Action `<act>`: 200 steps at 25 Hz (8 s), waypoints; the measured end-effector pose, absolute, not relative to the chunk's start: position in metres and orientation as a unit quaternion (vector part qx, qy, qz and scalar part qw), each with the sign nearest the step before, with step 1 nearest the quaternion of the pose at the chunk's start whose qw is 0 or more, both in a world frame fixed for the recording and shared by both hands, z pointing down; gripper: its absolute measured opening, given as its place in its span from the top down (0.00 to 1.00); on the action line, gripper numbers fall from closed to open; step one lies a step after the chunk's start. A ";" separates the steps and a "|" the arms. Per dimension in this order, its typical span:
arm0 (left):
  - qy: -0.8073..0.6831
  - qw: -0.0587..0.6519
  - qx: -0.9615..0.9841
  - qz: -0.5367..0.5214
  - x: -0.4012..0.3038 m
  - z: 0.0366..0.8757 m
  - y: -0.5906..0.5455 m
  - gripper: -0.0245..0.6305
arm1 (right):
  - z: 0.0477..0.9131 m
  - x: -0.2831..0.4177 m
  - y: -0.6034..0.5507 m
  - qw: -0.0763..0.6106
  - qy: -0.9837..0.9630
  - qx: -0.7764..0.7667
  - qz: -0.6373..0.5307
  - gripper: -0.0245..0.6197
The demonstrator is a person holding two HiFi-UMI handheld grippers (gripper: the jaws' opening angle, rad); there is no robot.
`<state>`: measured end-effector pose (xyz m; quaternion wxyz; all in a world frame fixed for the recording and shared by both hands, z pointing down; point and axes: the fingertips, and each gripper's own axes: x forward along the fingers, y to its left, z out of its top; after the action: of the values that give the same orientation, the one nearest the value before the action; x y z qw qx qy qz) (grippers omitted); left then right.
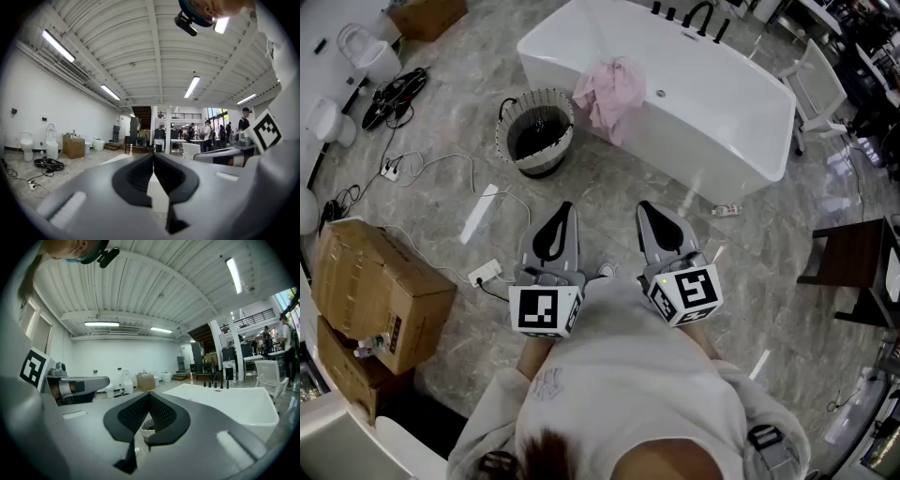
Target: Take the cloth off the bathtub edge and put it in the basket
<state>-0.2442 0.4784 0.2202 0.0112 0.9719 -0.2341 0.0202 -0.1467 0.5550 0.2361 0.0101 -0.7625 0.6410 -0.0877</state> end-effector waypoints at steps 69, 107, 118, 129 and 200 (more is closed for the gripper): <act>-0.117 0.043 0.992 0.034 -0.160 0.231 0.272 0.89 | 0.259 -0.063 0.380 -0.003 0.541 -0.829 -0.144 0.96; -0.235 0.045 0.971 0.006 0.016 0.210 0.204 0.89 | 0.269 0.154 0.333 0.007 0.596 -0.789 -0.149 0.96; -0.214 0.047 0.976 0.015 0.056 0.211 0.193 0.89 | 0.276 0.184 0.325 0.012 0.580 -0.797 -0.166 0.96; -0.204 0.061 0.977 0.032 0.088 0.221 0.127 0.89 | 0.280 0.217 0.264 0.008 0.563 -0.806 -0.181 0.96; -0.090 0.132 0.970 0.182 0.266 0.334 0.028 0.63 | 0.310 0.337 0.168 -0.016 0.508 -0.827 -0.240 0.96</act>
<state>0.2655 0.0282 0.3338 0.1316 0.9702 -0.0905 0.1822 0.3370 0.1684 0.3097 -0.0157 -0.8275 0.5076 -0.2396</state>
